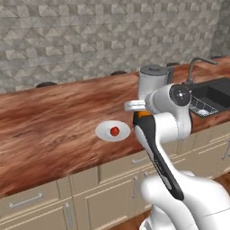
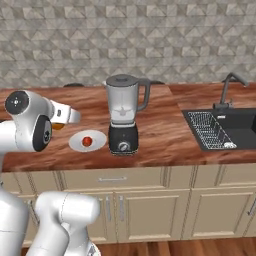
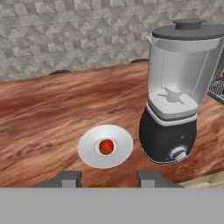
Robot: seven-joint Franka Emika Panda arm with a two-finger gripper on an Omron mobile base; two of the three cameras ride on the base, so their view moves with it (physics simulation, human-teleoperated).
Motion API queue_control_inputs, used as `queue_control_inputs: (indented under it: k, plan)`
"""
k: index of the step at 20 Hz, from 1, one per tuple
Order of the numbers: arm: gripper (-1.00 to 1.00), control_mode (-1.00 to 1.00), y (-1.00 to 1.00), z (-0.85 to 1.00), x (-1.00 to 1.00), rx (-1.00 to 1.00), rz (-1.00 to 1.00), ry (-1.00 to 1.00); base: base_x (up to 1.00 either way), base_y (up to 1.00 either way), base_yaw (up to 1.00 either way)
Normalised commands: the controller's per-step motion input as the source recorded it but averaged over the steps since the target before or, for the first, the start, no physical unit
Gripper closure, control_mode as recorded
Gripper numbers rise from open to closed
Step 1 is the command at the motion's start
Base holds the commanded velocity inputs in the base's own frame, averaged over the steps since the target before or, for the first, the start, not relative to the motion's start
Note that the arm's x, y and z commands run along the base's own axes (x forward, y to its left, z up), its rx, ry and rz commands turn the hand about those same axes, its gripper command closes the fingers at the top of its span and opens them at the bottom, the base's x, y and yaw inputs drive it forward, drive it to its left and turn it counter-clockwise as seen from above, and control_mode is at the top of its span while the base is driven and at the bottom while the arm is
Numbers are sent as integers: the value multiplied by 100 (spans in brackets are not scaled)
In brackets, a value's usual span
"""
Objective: Pick the apple and tangerine from the fridge and place them on the plate next to the blender to make a fruit smoothie.
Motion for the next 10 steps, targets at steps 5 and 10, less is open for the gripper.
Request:
queue_control_inputs:
  k: [5,10]
  plan:
    - [100,100,0,0,0,0,0,0,34,2,4]
    - [100,100,0,0,0,0,0,0,41,7,12]
